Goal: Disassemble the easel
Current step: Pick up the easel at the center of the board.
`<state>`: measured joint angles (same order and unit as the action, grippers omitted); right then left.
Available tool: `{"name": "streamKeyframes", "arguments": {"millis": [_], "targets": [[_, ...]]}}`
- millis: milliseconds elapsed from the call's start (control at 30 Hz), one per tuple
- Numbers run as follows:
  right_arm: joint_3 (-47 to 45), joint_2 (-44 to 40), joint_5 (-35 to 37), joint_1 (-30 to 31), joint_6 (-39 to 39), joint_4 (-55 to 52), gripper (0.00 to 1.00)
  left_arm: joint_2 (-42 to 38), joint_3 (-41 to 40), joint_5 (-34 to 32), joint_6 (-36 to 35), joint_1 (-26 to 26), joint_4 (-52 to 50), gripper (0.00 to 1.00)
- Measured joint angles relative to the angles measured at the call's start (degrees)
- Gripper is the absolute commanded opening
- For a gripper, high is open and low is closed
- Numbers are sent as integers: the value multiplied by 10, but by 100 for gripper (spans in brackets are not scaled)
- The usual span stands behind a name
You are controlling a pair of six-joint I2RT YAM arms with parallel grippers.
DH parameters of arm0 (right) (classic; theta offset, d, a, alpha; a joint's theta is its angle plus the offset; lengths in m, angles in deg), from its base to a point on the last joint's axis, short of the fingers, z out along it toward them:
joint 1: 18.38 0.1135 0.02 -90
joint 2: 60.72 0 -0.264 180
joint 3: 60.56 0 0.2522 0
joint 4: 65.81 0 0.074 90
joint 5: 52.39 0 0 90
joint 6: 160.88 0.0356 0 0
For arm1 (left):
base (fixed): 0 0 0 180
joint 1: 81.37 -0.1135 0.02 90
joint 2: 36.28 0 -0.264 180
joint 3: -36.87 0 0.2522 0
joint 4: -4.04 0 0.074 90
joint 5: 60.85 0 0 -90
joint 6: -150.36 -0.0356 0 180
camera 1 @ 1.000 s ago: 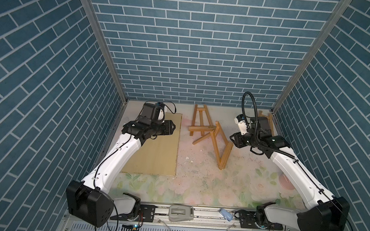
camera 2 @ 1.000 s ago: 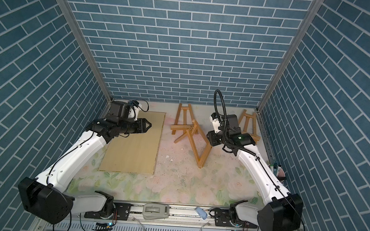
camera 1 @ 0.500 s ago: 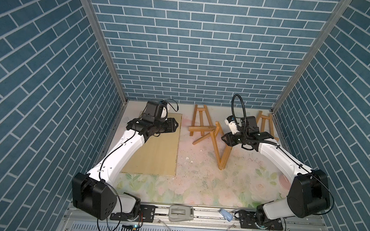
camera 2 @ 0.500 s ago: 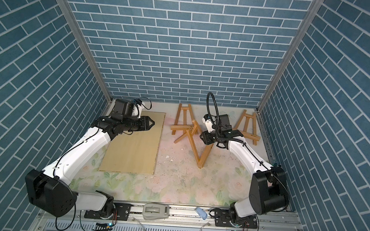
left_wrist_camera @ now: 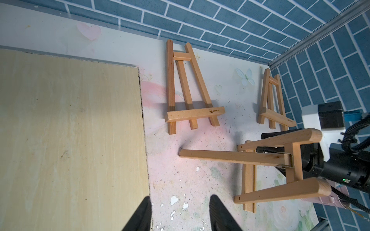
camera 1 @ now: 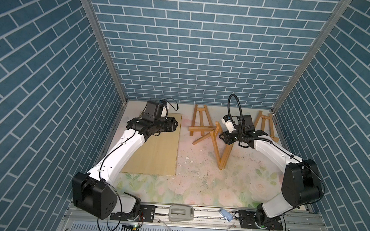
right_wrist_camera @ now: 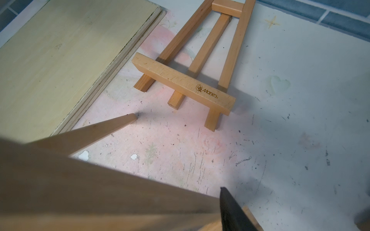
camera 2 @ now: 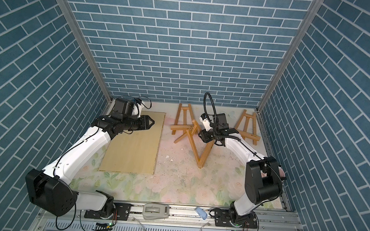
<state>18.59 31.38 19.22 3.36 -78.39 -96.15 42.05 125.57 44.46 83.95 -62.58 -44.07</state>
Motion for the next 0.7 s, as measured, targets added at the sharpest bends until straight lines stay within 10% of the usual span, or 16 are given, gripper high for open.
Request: {"name": "streamKeyframes", "arguments": {"millis": [700], "targets": [[-5,-58,-32,-2,-13,-26,12,30,30,-3,0,3,-20,47]]}}
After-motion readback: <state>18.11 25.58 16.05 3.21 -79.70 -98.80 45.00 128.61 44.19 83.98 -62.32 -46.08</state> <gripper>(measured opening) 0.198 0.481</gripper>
